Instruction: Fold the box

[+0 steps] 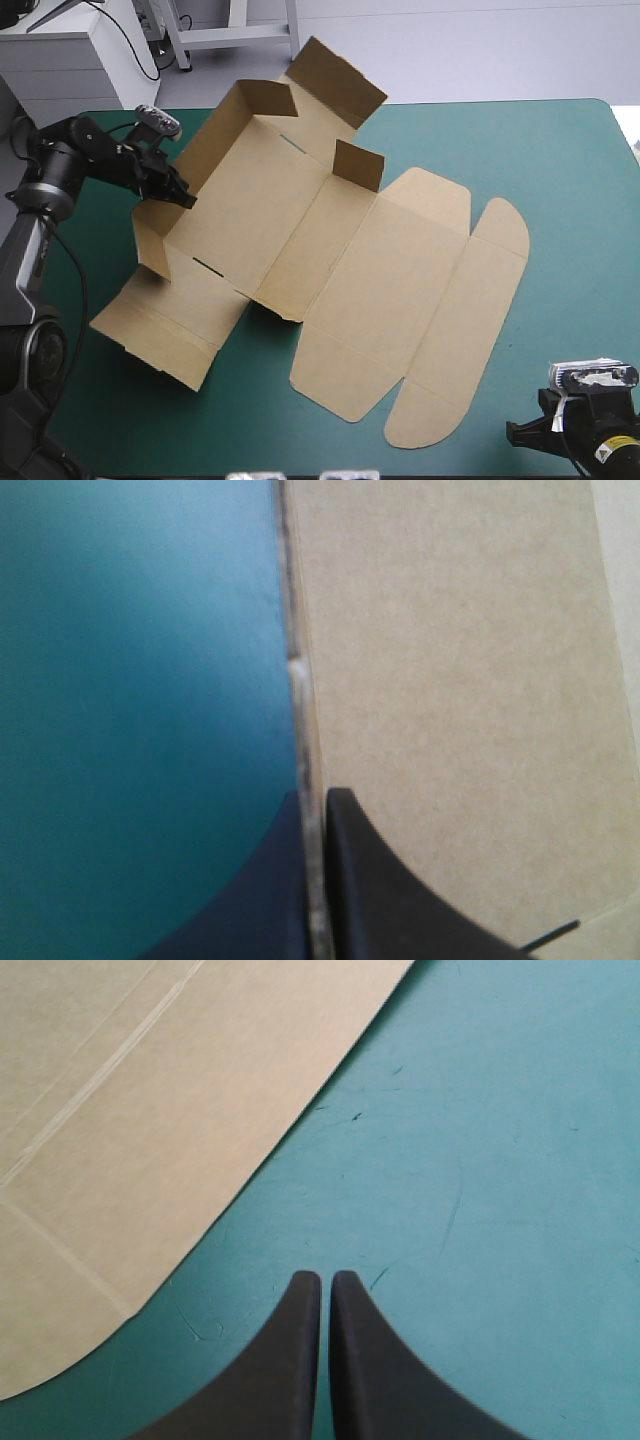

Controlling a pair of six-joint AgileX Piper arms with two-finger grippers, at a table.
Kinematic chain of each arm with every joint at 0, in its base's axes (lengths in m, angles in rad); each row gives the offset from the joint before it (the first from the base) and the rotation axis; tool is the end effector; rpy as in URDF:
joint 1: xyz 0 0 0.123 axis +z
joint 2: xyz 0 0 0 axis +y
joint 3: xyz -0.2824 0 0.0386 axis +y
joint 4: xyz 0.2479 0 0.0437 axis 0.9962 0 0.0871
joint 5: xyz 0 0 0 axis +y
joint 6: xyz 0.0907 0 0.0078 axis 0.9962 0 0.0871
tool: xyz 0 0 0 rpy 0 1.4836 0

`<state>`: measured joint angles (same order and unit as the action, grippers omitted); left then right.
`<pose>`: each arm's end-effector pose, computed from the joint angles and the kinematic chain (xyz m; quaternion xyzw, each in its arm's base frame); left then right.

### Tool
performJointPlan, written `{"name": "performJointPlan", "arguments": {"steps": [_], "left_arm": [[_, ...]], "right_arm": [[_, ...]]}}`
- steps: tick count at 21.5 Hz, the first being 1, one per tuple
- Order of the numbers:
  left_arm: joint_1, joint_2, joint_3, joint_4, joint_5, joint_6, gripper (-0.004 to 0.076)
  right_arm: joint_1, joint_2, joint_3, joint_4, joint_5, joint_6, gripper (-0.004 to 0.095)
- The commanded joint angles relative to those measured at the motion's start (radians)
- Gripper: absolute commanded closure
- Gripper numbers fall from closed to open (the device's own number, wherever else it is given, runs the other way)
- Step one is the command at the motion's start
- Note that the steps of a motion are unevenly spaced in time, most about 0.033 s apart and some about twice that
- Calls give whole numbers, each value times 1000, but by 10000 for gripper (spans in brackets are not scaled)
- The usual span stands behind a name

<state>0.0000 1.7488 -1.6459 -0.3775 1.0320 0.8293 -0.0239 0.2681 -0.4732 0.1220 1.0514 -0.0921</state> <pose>0.3845 -0.0288 0.3387 0.3353 0.8891 -0.0628 0.3052 0.0377 0.0087 0.2661 -0.0244 0.9168 0.0376 0.3969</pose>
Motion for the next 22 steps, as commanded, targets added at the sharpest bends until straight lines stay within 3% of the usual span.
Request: {"name": "performJointPlan", "arguments": {"steps": [1, 5, 11, 15, 17, 22], "left_arm": [[-140, -54, -81, 88, -181, 60, 732], [-317, -54, -86, 162, -296, 185, 732], [-521, -54, -86, 143, -263, 371, 732], [-623, -65, -86, 188, -279, 390, 733], [-692, -79, -86, 299, -305, 333, 733], [-841, -86, -83, 642, -311, 1, 733]], "right_arm": [[1, 10, -25, -5, -59, -7, 887], [1, 10, -25, -15, -59, -7, 887], [1, 10, -25, -21, -59, -7, 887], [1, 10, -25, -21, -63, -7, 886], [1, 10, -25, -21, -71, -7, 887], [1, 10, -25, -21, -71, -7, 887]]}}
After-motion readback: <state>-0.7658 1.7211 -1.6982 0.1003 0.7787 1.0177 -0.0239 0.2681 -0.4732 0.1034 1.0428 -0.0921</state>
